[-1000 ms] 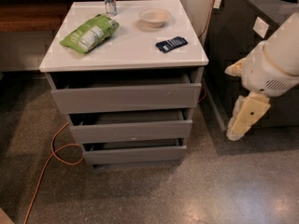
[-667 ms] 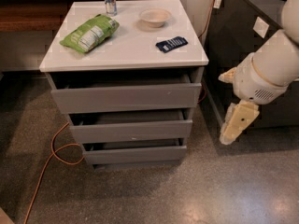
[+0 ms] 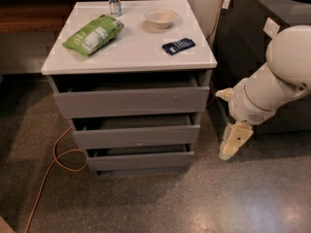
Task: Place redbull can into bottom drawer
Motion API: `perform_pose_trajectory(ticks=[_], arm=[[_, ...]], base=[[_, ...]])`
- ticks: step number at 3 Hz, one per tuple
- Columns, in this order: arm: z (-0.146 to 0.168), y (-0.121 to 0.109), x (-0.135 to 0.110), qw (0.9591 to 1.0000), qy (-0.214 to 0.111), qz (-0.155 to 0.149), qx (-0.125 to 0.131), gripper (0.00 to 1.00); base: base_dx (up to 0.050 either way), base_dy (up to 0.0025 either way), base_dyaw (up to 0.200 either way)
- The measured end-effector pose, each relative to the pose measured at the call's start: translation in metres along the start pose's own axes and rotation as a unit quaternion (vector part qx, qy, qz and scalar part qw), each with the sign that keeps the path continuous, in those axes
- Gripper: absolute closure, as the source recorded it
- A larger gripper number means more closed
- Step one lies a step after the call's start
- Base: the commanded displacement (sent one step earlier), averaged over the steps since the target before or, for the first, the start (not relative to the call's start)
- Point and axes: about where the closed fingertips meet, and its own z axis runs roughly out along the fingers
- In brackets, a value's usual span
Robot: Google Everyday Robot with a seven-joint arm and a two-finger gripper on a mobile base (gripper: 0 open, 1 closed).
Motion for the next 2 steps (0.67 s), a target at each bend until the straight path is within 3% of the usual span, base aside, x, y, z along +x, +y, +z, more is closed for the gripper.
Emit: perform_pose_trajectory(ticks=[2], arm=[[0.032, -0.001, 0.005, 0.9999, 0.004, -0.014, -0.002, 0.0]], base=[[0.0, 0.0, 0.0]])
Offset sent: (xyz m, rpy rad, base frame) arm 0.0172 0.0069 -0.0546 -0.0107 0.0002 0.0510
